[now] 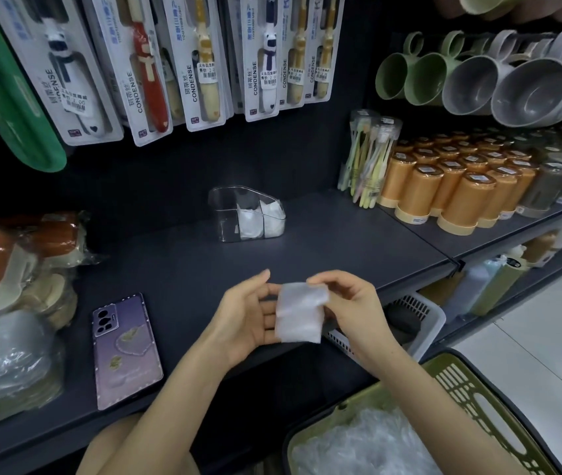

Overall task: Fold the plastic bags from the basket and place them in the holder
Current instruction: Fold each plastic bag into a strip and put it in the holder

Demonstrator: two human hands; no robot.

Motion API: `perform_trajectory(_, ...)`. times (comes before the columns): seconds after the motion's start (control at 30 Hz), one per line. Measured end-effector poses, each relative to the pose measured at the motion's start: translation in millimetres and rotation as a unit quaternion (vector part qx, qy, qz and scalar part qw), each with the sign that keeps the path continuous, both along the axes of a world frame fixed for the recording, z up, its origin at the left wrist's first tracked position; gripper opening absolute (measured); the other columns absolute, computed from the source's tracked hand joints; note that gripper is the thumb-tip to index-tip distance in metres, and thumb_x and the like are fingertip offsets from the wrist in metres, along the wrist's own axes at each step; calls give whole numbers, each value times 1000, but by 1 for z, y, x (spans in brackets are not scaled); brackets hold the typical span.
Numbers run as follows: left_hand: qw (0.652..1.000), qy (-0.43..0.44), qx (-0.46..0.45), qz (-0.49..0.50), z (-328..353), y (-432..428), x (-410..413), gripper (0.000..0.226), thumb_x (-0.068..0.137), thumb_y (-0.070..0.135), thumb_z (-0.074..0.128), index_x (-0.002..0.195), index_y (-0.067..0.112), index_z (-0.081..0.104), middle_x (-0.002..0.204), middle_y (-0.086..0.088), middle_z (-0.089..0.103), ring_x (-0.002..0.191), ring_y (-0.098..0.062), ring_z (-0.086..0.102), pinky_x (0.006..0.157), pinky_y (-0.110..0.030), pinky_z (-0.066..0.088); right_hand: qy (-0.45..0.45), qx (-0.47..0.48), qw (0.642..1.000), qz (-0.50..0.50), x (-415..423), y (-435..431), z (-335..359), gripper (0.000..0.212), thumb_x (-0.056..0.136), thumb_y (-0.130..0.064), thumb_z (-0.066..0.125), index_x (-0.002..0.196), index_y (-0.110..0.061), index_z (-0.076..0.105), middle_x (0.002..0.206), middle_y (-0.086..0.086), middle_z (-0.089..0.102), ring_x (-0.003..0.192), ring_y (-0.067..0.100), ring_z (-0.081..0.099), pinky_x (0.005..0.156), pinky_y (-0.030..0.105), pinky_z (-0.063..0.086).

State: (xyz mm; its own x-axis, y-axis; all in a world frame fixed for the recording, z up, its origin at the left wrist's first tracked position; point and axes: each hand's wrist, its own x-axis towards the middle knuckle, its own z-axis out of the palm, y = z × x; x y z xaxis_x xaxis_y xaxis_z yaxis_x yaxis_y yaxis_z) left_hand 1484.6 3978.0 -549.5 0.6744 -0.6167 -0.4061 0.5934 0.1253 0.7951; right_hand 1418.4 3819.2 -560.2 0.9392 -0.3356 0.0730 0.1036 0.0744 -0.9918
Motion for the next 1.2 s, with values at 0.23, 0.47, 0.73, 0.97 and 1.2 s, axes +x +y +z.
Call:
perform_trajectory(0.23, 970, -204, 118, -62, -5, -1, 4, 26, 75, 1, 75, 100, 2, 67, 93, -11, 73, 83, -20, 69, 71, -26, 55, -62, -111, 990, 56, 1, -20, -1, 27, 84, 14, 60, 85, -10, 74, 88, -6, 70, 83, 10, 66, 67, 22, 54)
perform_trajectory(0.47, 857, -458, 235, -14, -7, -14, 23, 19, 75, 1, 75, 88, 13, 69, 87, -4, 71, 77, -21, 63, 77, -31, 53, 19, -159, 980, 114, 19, -39, 17, 27, 79, -17, 69, 107, -15, 71, 102, 4, 72, 97, 13, 66, 84, 19, 51)
perform_trajectory(0.73, 915, -369, 155, 56, -6, -19, 36, 19, 78, 0, 75, 94, 10, 69, 94, 0, 71, 91, -15, 65, 82, -24, 54, 11, -142, 990, 7, 44, -27, 15, 16, 89, -23, 67, 104, -21, 69, 92, -6, 69, 82, -2, 63, 75, 17, 50)
perform_trajectory(0.97, 929, -334, 135, 80, -11, -19, 38, 40, 81, -1, 71, 103, 30, 60, 104, 6, 70, 99, -13, 66, 83, -28, 56, 77, -204, 972, -84, 44, -27, -2, 23, 92, -24, 62, 73, -12, 68, 68, -6, 66, 61, -1, 57, 64, 25, 46)
perform_trajectory(1.2, 916, -368, 159, 29, -10, -17, 33, 43, 82, 2, 71, 108, 34, 60, 106, 12, 68, 96, 0, 65, 79, -15, 51, 70, -222, 972, -22, 49, -16, 3, 21, 95, -12, 55, 87, -8, 73, 85, 4, 72, 82, 21, 67, 76, 36, 55)
